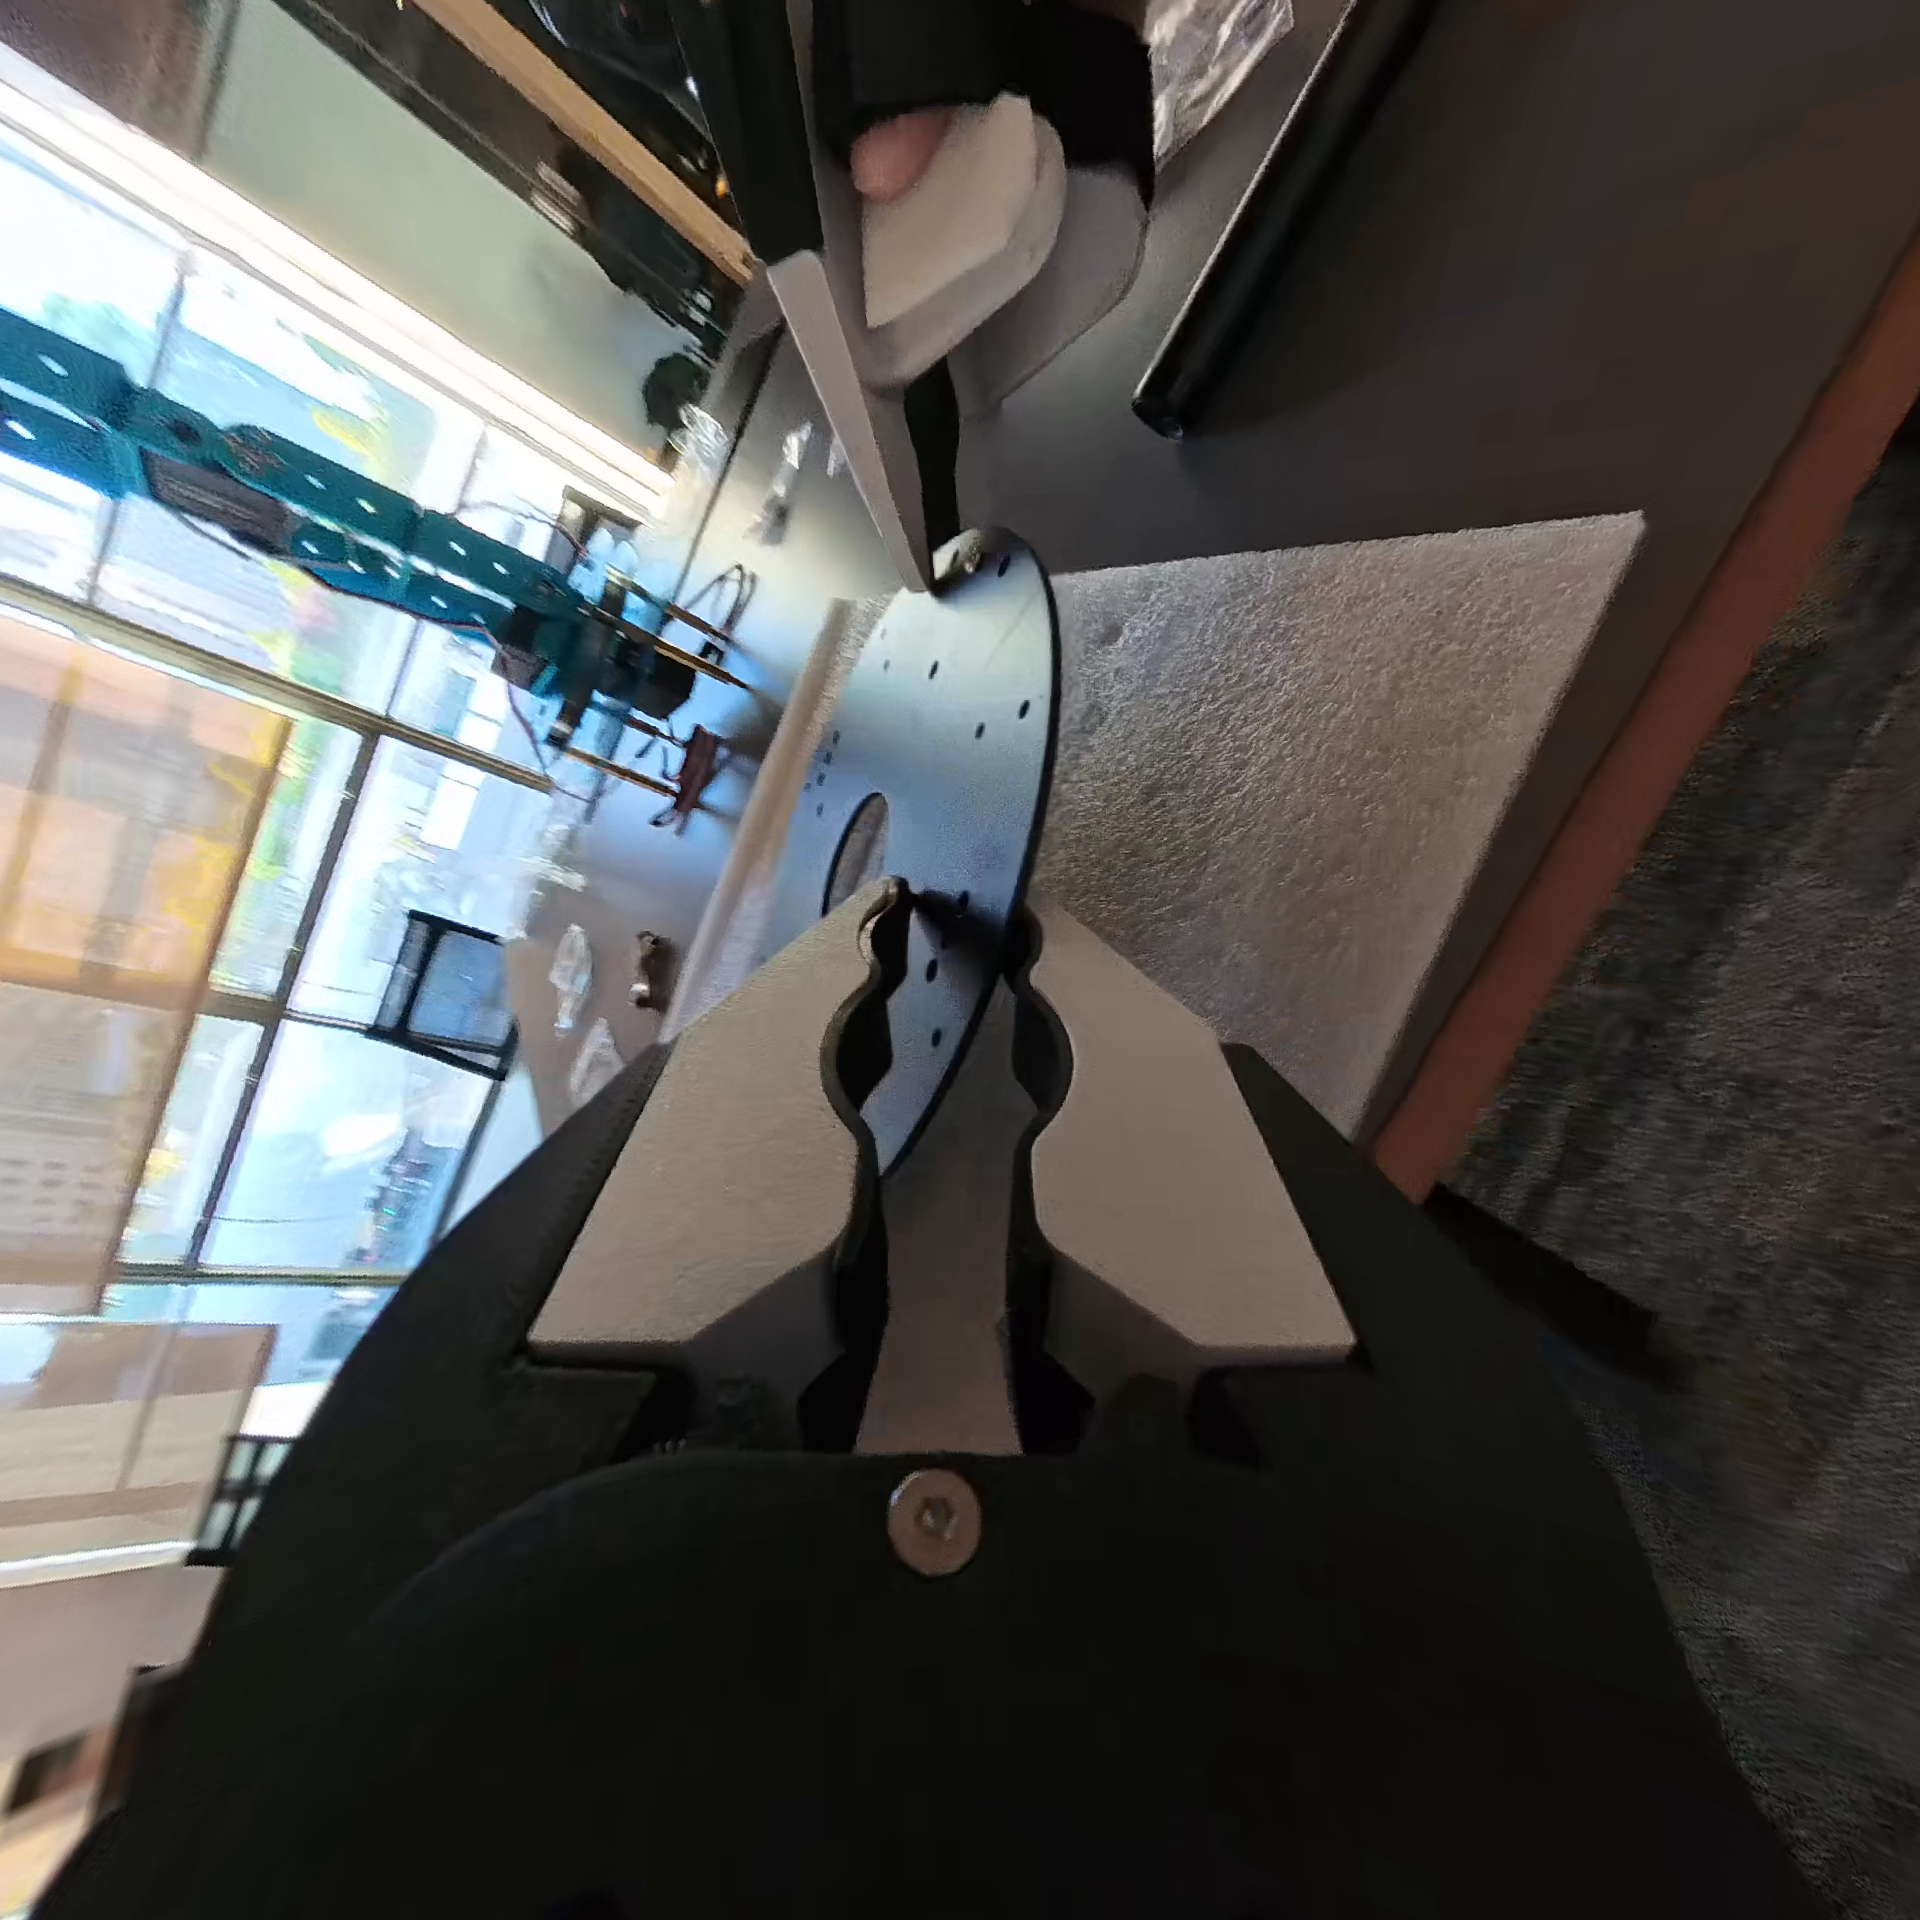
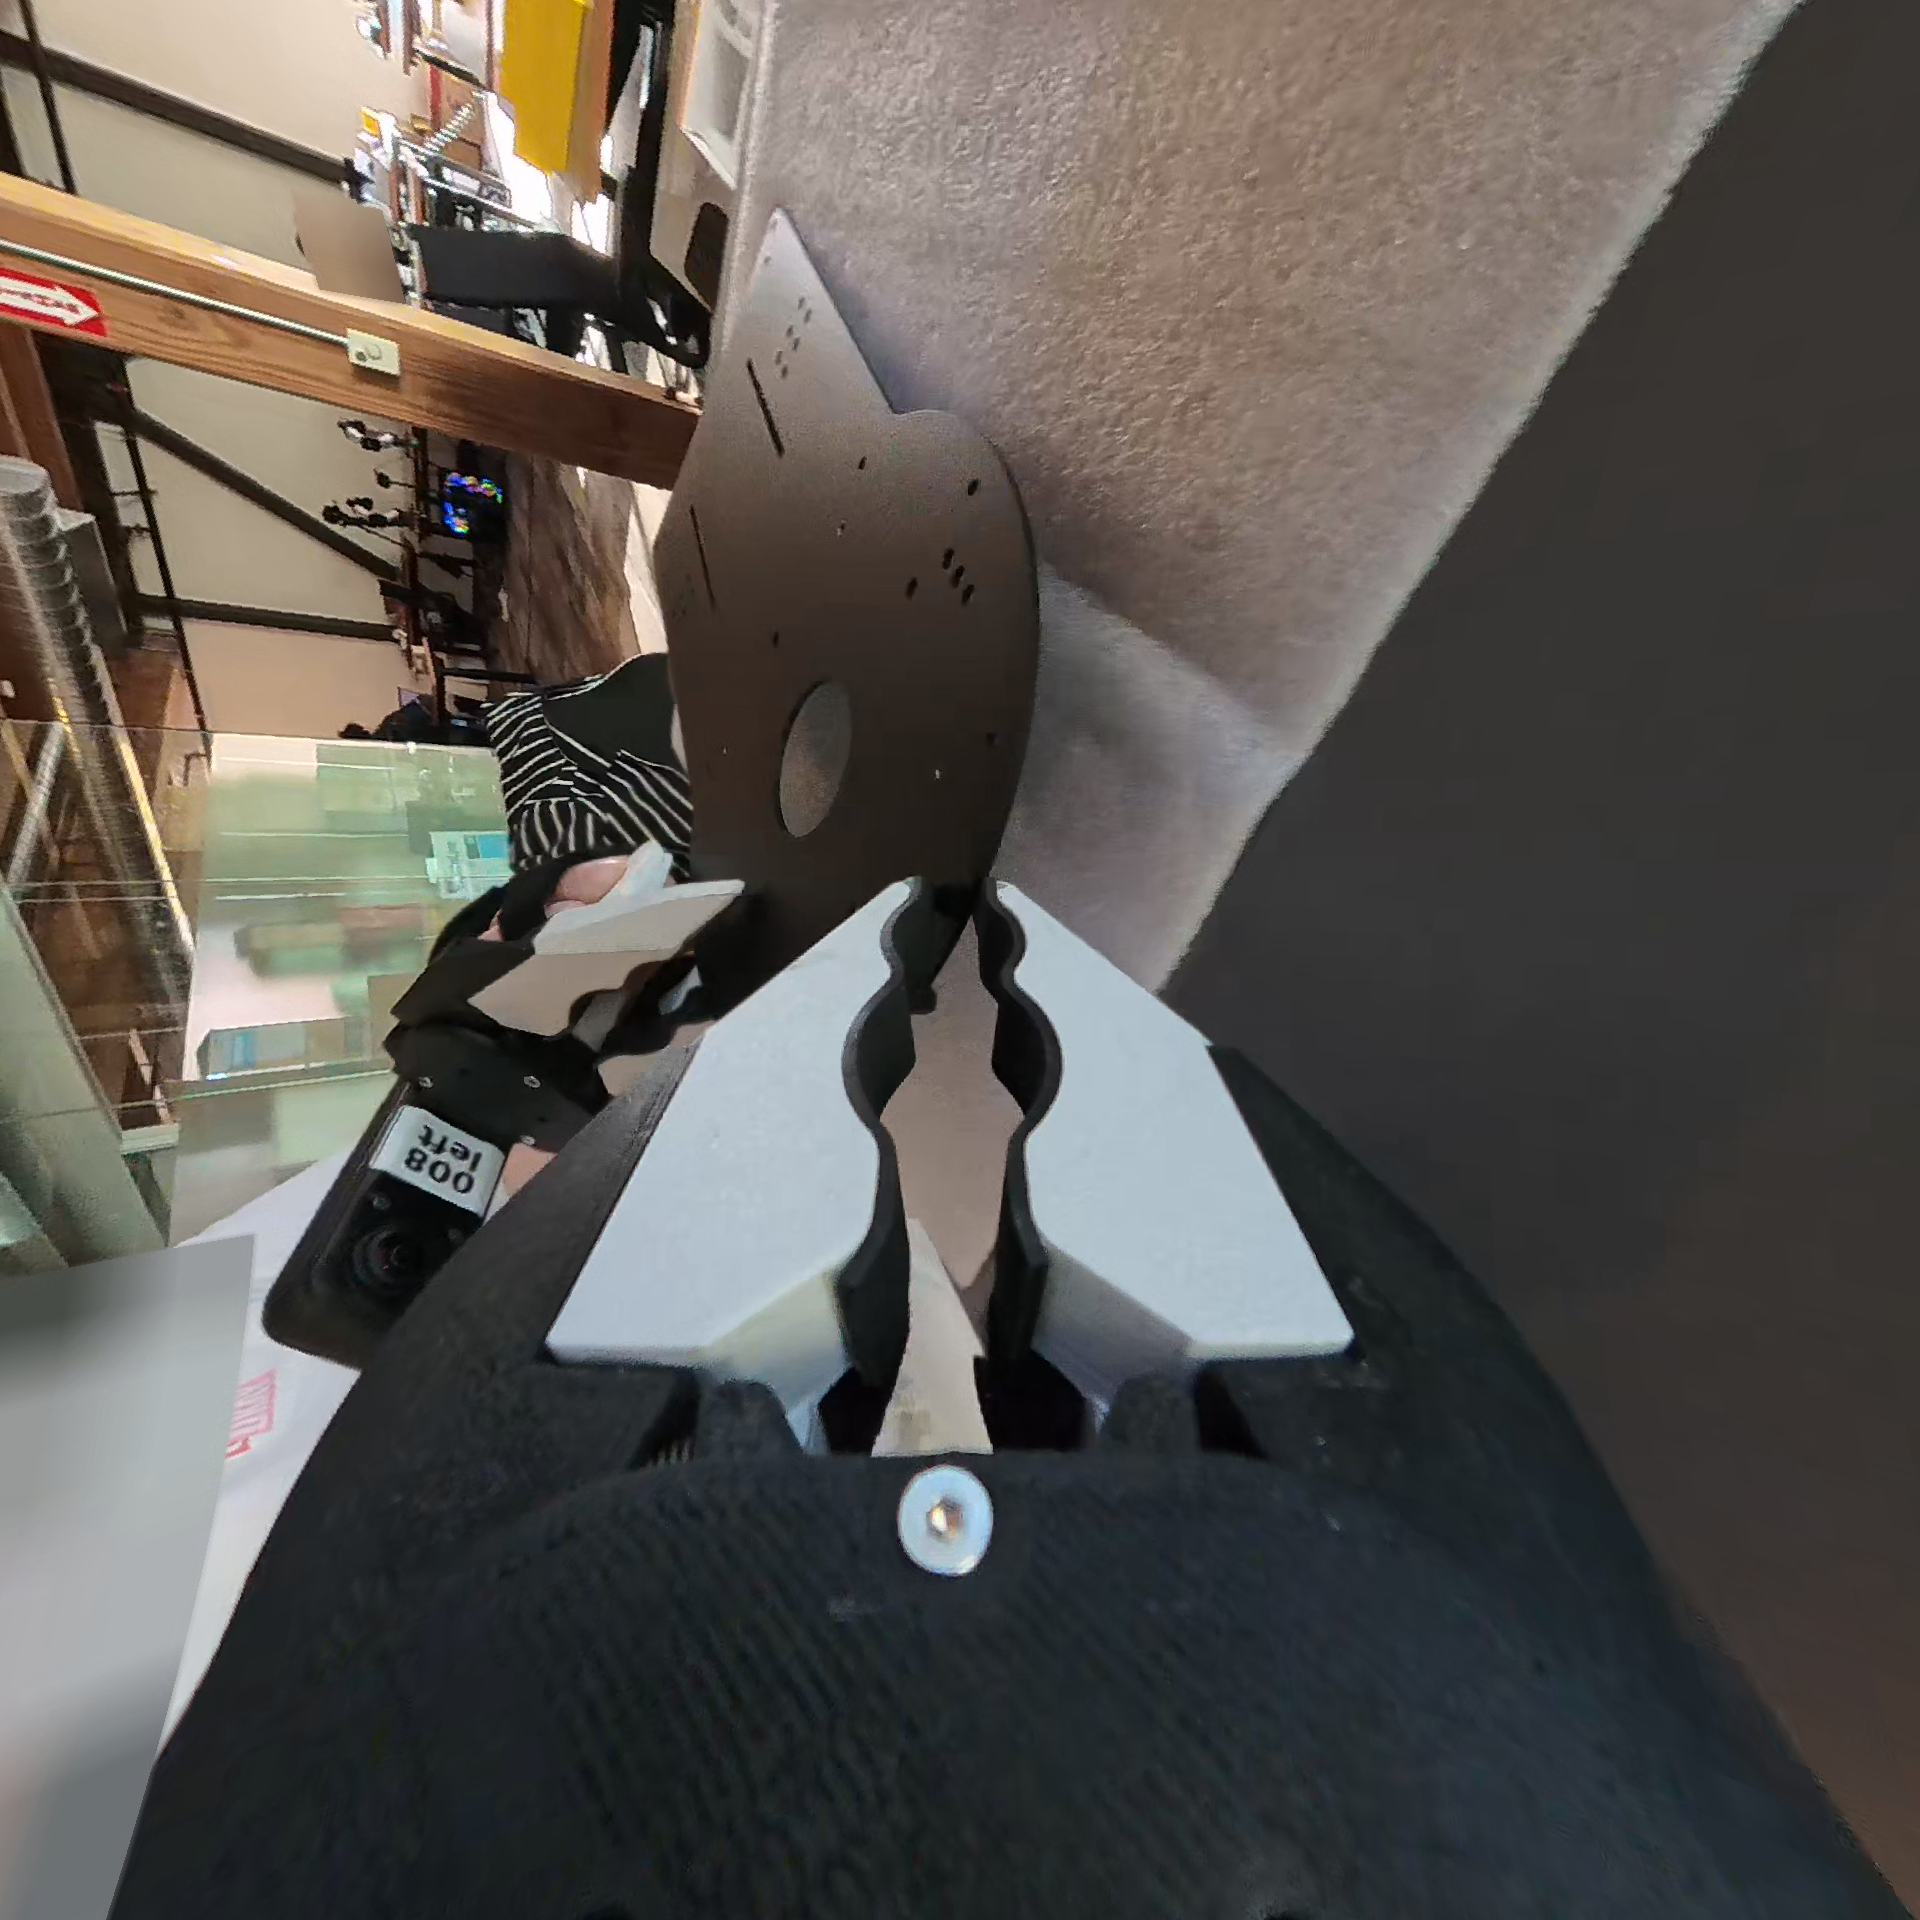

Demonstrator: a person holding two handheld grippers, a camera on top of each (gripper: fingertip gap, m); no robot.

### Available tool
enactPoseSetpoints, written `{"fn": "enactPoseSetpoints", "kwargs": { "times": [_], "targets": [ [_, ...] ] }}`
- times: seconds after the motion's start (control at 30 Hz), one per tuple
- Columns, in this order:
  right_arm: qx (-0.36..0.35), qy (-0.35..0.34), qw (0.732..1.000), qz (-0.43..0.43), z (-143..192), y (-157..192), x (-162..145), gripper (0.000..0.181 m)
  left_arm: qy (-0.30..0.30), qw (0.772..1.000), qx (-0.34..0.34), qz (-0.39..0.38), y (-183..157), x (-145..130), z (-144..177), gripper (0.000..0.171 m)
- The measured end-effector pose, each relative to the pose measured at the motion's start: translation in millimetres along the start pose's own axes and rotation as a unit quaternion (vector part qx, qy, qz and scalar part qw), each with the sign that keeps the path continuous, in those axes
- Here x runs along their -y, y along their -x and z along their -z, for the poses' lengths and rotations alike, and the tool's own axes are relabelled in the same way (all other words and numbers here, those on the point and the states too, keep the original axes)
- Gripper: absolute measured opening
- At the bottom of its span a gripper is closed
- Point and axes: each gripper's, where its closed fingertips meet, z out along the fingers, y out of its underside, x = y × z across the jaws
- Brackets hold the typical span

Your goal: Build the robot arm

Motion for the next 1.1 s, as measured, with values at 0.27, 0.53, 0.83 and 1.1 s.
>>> {"fn": "enactPoseSetpoints", "kwargs": {
  "times": [0.27, 0.53, 0.83, 1.1],
  "targets": [
    [0.005, 0.02, 1.0, 0.024, -11.9, -3.2, -18.2, 0.006, 0.054, 0.995, -0.079, 0.026, -18.1, -19.8, 9.0, 0.032],
    [-0.016, 0.027, 0.998, 0.049, -16.4, -11.4, -19.6, 0.008, 0.086, 0.985, -0.131, 0.078, -20.2, -23.6, 6.2, 0.041],
    [-0.011, 0.017, 0.998, 0.057, -12.4, -3.2, -14.5, 0.006, 0.126, 0.982, -0.138, 0.029, -19.8, -25.4, 10.0, 0.042],
    [-0.048, 0.037, 0.997, 0.05, -20.3, -16.5, -18.2, 0.006, 0.118, 0.964, -0.218, 0.097, -22.1, -15.1, 21.1, 0.047]
  ]
}}
